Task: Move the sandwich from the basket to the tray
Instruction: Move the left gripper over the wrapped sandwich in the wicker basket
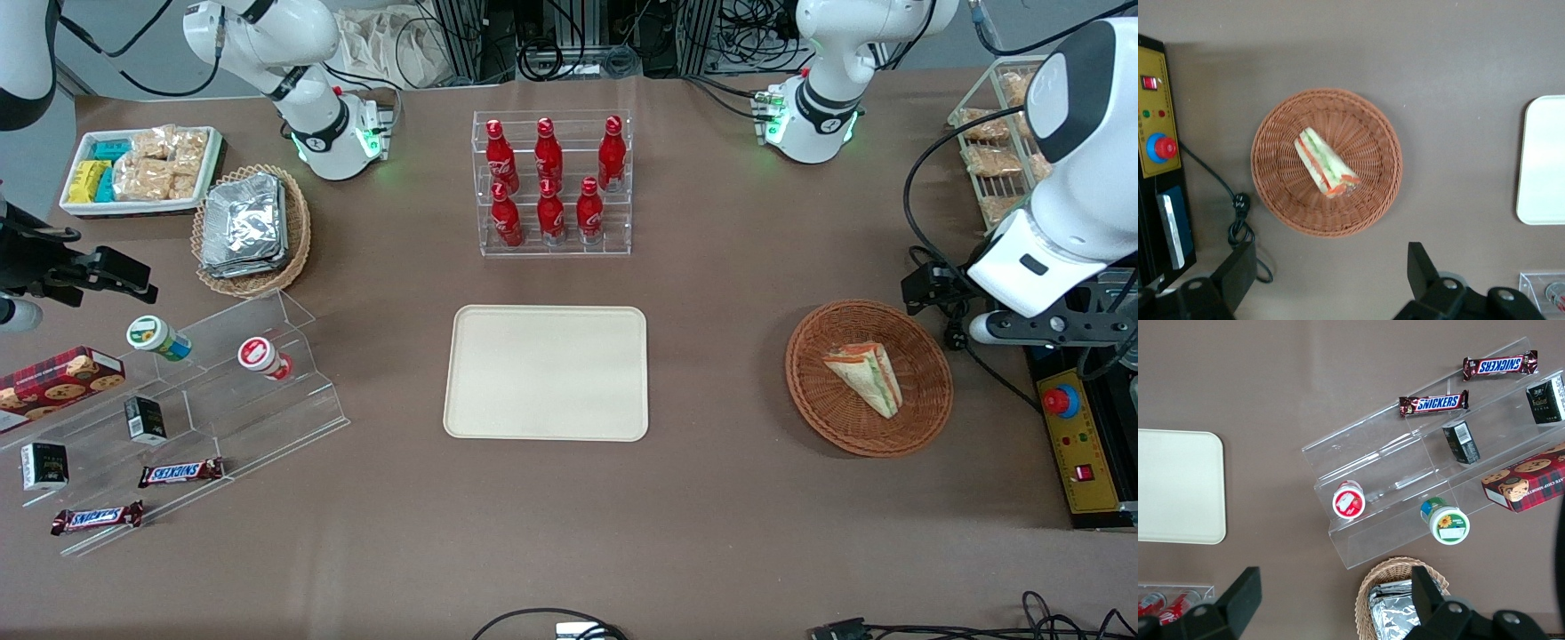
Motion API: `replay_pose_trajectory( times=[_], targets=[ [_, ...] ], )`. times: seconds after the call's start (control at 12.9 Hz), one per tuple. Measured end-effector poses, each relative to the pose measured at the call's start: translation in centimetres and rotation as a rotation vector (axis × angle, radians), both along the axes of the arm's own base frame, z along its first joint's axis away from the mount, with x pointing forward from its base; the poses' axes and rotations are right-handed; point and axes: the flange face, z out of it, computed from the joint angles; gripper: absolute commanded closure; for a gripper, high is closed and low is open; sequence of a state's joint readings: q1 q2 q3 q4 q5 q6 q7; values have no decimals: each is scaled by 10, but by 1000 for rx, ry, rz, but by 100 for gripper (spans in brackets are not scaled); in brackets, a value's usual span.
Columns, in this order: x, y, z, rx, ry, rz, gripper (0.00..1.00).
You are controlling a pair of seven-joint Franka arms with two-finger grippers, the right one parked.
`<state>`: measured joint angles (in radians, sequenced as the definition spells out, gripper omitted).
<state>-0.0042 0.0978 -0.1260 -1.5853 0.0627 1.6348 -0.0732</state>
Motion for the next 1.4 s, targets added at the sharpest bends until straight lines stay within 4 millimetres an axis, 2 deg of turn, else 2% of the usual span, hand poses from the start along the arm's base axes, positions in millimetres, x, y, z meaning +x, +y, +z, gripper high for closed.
replay_pose_trajectory(
  times=[0.39,0.54,0.78,1.01,1.24,1.4],
  targets=[
    [0,1,5,2,9,11,0],
    [4,3,-10,14,39,21,0],
    [18,-1,-60,32,65,163,0],
    [21,1,-112,50,55,340,0],
    [14,26,-187,48,25,550,0],
    [1,29,-232,37,7,606,0]
  ],
)
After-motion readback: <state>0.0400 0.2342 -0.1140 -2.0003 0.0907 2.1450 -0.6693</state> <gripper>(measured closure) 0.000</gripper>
